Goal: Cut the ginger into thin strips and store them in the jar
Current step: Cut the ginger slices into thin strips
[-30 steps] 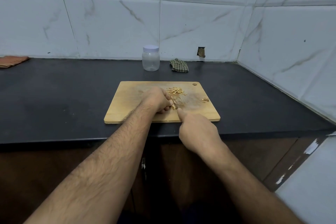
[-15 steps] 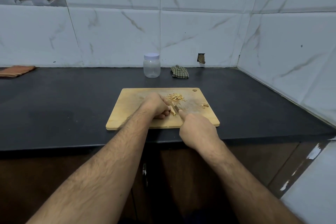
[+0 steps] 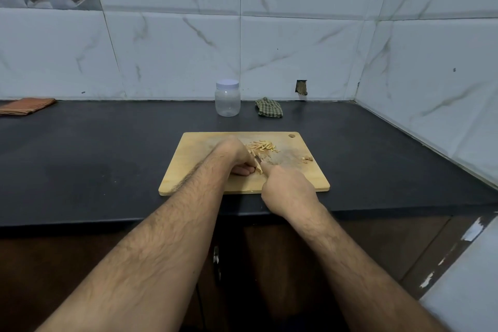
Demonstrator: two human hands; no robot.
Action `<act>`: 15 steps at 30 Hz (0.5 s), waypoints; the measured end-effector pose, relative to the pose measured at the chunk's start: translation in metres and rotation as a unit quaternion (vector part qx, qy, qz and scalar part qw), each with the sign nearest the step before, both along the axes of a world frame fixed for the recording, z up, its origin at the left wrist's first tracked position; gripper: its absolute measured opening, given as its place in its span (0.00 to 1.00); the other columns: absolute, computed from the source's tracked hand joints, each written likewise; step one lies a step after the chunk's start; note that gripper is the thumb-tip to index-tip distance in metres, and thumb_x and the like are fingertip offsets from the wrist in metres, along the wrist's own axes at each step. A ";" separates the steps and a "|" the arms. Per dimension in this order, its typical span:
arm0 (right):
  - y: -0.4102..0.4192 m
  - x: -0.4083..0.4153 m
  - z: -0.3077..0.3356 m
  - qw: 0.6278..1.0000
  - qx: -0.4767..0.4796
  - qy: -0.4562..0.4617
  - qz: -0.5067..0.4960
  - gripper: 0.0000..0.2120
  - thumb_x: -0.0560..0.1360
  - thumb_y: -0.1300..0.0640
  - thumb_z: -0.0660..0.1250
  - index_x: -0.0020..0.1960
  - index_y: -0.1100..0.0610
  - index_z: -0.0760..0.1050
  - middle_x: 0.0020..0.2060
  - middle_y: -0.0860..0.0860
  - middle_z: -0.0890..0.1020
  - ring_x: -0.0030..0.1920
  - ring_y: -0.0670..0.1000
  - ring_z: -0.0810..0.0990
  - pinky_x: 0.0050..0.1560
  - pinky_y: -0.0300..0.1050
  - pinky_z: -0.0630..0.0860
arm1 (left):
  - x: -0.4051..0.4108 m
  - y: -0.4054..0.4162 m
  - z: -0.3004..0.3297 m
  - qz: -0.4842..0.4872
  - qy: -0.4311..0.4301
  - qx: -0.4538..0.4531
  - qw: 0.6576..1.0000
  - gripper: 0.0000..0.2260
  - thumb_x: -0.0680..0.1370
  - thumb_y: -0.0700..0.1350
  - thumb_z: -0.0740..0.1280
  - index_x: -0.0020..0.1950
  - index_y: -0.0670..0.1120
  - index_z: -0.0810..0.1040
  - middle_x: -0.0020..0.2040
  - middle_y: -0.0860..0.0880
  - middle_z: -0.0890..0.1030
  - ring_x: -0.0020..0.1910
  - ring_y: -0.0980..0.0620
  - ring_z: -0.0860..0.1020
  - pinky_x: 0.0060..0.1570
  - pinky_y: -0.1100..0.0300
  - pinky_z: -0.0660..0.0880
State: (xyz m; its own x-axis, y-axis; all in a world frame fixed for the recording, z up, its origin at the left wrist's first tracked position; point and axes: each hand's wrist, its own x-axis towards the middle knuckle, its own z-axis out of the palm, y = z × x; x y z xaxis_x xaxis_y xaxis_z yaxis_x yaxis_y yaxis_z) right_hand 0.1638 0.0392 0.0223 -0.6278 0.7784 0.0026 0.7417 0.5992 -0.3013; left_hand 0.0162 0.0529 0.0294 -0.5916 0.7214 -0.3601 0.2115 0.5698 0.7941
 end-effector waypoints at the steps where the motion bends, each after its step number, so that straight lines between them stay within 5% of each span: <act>1: 0.000 0.000 0.000 1.000 0.000 -0.006 0.001 0.31 0.77 0.64 0.58 0.77 0.44 0.62 0.60 0.53 0.78 0.58 0.55 0.77 0.46 0.47 0.74 | 0.000 0.001 0.000 -0.004 -0.001 -0.004 1.000 0.07 0.77 0.35 0.70 0.39 0.40 0.77 0.33 0.45 0.79 0.30 0.54 0.77 0.31 0.64 0.78; 6: 0.001 -0.003 0.005 1.000 0.001 -0.020 0.005 0.30 0.77 0.64 0.58 0.75 0.44 0.64 0.59 0.53 0.79 0.57 0.55 0.77 0.43 0.47 0.71 | 0.001 0.003 0.001 -0.016 0.005 -0.021 1.000 0.08 0.78 0.36 0.68 0.39 0.41 0.76 0.33 0.46 0.78 0.31 0.55 0.76 0.28 0.66 0.76; 15: -0.019 0.036 -0.008 1.000 0.002 -0.021 0.011 0.30 0.77 0.66 0.56 0.76 0.46 0.60 0.53 0.53 0.79 0.46 0.53 0.72 0.41 0.48 0.74 | -0.002 0.007 0.001 -0.006 0.010 -0.038 0.999 0.06 0.77 0.38 0.71 0.40 0.40 0.78 0.24 0.48 0.80 0.30 0.55 0.78 0.38 0.64 0.78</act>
State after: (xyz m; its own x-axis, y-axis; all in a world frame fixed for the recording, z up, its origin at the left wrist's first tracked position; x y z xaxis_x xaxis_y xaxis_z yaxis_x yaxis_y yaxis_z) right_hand 0.1994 0.0201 0.0143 -0.6441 0.7647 -0.0209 0.7407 0.6166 -0.2667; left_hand 0.0137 0.0600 0.0303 -0.5915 0.6986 -0.4027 0.2337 0.6265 0.7436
